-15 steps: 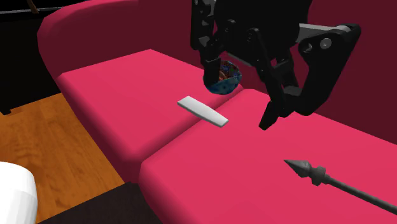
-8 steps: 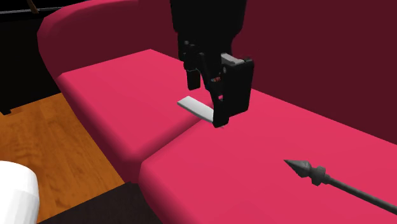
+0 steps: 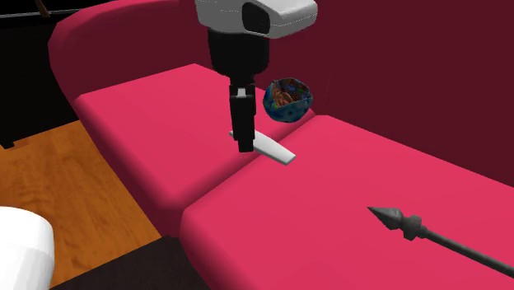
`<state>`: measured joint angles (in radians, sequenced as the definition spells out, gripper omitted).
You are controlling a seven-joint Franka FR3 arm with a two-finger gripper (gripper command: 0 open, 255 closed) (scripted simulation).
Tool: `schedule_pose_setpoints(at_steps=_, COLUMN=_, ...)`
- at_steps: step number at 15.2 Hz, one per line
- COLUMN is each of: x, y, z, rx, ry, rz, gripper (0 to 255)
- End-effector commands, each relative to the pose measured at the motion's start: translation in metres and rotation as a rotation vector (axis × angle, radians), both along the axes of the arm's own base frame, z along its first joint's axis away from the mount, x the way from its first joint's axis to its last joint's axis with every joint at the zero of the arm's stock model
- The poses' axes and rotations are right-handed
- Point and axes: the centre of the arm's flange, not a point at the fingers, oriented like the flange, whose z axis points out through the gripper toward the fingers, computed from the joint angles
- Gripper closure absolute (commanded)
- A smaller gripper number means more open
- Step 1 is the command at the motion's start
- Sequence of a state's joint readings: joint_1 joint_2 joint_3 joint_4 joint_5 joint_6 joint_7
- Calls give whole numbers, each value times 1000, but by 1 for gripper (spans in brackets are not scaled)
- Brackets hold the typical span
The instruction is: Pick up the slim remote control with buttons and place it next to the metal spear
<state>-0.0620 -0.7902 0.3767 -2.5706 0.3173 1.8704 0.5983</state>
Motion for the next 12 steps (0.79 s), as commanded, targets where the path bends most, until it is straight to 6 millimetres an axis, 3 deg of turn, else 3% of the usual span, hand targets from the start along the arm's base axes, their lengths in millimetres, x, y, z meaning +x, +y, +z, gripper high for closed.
schedule_pose_setpoints(at_steps=1, x=10, y=22, z=-16, rx=-1, ry=9, rz=-103, gripper=0)
schedule_pose_setpoints(at_steps=12, x=89, y=121, z=-98, rx=-17, ry=60, rz=-620, gripper=0)
